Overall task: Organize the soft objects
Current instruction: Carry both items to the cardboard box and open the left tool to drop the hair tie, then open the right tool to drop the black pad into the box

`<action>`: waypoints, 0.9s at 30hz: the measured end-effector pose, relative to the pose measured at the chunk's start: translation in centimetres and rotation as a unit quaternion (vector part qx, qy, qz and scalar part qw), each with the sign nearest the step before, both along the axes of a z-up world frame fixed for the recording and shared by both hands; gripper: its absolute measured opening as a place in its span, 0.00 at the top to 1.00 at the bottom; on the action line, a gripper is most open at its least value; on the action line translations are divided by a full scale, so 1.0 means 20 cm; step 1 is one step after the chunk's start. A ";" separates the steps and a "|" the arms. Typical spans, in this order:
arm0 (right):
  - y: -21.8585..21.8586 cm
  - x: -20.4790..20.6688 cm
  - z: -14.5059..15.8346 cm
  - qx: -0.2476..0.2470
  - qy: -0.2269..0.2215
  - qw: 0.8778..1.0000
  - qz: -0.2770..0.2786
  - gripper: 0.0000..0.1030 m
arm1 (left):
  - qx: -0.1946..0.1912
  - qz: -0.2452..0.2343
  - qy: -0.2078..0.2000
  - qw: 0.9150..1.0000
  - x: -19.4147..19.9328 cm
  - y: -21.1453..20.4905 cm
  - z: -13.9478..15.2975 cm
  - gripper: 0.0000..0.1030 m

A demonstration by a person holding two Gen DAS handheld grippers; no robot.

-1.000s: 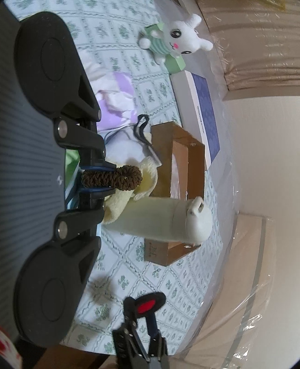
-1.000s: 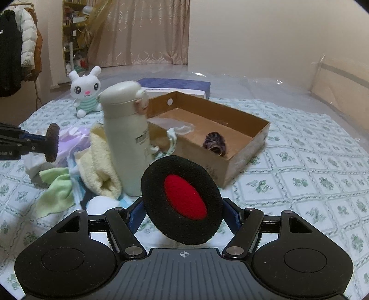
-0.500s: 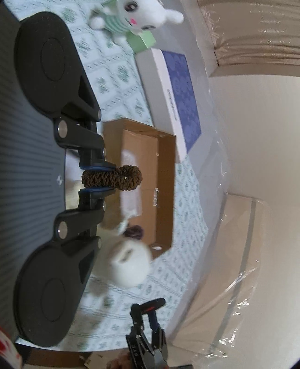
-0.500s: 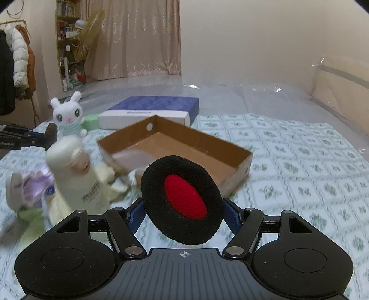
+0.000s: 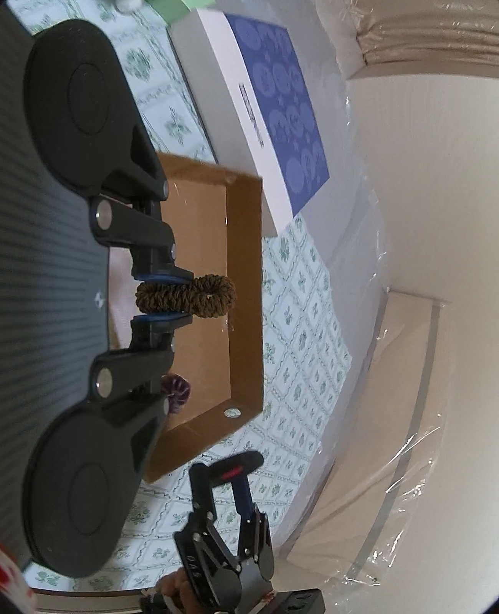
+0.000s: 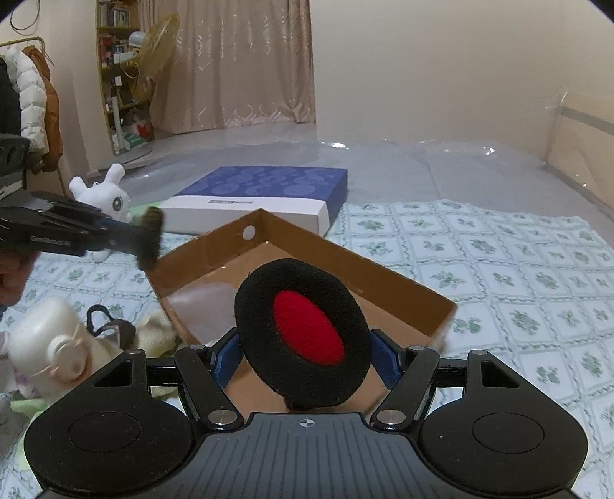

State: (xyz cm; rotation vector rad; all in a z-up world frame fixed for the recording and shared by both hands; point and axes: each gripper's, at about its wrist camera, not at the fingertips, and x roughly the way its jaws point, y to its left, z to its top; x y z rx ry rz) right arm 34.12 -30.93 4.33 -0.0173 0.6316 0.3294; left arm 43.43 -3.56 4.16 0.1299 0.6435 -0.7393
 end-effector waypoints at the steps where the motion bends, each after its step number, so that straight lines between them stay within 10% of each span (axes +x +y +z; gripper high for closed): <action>1: 0.01 0.02 -0.01 0.000 0.002 1.000 0.001 0.32 | 0.002 -0.003 0.006 1.000 0.03 -0.03 -0.02 0.83; 7: 0.02 0.11 -0.07 0.005 0.012 1.000 -0.001 0.32 | 0.029 -0.021 0.030 0.999 0.11 -0.16 -0.13 0.81; 12: 0.02 0.15 -0.11 0.006 0.019 1.000 -0.002 0.32 | 0.043 -0.016 0.048 0.998 0.15 -0.20 -0.20 0.40; 27: 0.03 0.18 -0.15 0.020 0.033 0.999 -0.003 0.32 | 0.029 0.038 0.035 0.998 0.09 -0.05 -0.14 0.39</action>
